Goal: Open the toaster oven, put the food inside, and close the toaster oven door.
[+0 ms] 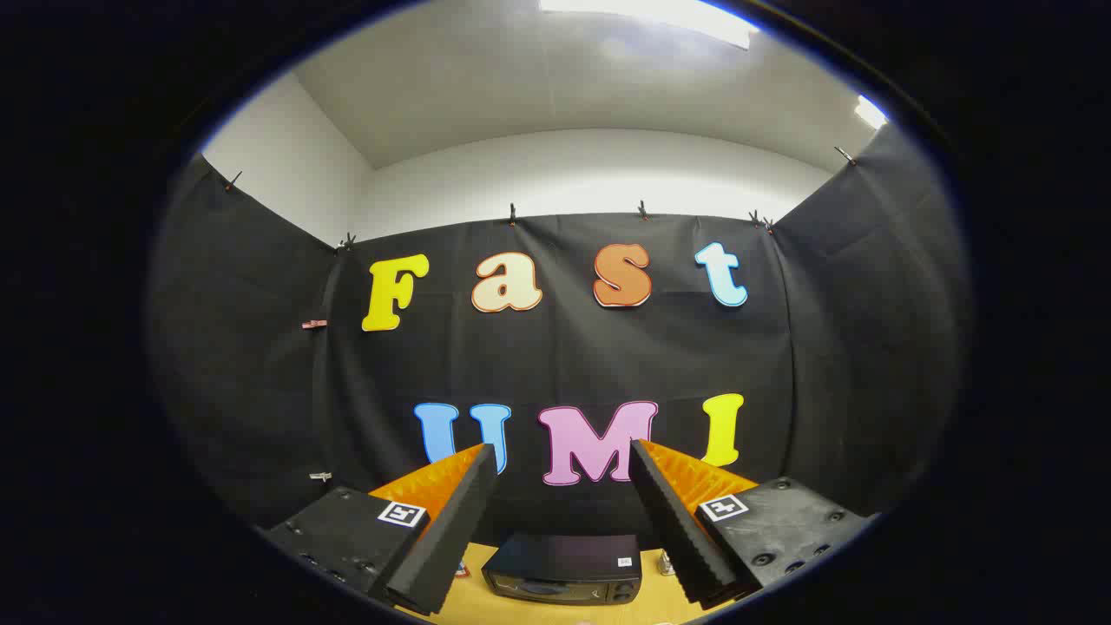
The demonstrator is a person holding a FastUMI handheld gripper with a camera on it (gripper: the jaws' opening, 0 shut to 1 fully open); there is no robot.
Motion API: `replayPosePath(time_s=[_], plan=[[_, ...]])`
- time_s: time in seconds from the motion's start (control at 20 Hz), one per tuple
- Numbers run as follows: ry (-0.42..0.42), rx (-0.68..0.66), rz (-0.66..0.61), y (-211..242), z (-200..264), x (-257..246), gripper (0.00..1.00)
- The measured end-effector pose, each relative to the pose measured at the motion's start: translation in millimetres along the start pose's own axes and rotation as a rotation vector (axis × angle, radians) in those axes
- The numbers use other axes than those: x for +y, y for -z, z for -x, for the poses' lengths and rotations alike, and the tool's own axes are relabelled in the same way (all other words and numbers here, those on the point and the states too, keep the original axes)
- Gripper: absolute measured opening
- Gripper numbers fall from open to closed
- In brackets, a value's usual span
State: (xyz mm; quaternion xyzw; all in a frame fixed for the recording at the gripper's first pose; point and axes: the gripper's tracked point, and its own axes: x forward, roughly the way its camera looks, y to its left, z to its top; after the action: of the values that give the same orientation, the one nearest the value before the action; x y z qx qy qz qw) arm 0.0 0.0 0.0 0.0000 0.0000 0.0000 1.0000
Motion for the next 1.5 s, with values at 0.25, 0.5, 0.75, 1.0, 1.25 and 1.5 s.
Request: replayPosePath(time_s=[0.25,0.5,0.75,1.0,1.25,1.5], plan=[[0.009,-0.021,0.007,-9,1,-3,0.98],[0.013,-0.027,0.007,-12,4,-4,0.98],[0.019,-0.025,0.011,-12,4,-6,0.98],[0.022,-0.018,0.015,-9,3,-5,0.98],[0.013,-0.005,0.023,-3,-2,1,0.98],[-0.018,0.009,0.01,12,-17,17,0.98]])
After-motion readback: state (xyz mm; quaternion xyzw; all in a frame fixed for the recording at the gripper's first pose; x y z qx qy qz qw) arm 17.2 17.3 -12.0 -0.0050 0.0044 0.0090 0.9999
